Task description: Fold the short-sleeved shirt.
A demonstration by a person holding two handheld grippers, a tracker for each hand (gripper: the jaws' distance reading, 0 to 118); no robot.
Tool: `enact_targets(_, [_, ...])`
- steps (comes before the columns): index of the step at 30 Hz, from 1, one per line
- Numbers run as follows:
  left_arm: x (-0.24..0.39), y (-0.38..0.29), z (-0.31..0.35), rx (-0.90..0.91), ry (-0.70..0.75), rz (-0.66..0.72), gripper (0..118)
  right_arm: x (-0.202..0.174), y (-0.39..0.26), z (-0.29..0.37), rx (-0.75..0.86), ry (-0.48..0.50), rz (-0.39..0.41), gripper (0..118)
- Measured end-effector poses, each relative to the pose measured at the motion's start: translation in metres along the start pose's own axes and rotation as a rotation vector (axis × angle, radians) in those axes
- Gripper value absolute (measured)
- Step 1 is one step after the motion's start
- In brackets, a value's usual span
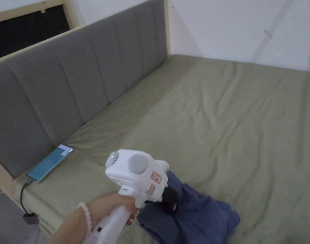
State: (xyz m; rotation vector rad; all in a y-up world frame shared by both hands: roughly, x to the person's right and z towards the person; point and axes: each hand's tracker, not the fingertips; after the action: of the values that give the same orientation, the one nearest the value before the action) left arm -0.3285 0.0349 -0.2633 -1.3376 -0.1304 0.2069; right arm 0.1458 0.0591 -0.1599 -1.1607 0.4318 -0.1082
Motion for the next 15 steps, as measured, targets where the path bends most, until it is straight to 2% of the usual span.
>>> enact_targets(4, [-0.058,0.035,0.013,-0.007,0.277,0.008,34,0.005,-0.003,-0.013,-0.043,-0.012,-0.007,5])
enact_targets(6, [-0.072,0.045,0.013,-0.051,0.408,-0.097,35,0.008,-0.004,-0.016,-0.059,-0.030,-0.020,5])
enact_targets(11, [-0.102,0.056,0.003,-0.092,0.735,-0.173,36,0.022,-0.003,-0.015,-0.065,-0.041,-0.075,5])
enact_targets(12, [-0.105,0.055,0.005,-0.074,0.764,-0.147,47,0.024,-0.004,-0.015,-0.064,-0.045,-0.075,5])
enact_targets(13, [-0.111,0.054,0.006,-0.069,0.791,-0.110,81,0.025,-0.004,-0.015,-0.061,-0.053,-0.076,5])
enact_targets(14, [-0.114,0.052,0.008,-0.075,0.811,-0.081,102,0.028,-0.004,-0.016,-0.063,-0.063,-0.079,5])
enact_targets(15, [-0.119,0.052,0.011,-0.074,0.832,-0.038,108,0.030,-0.004,-0.016,-0.067,-0.078,-0.081,5])
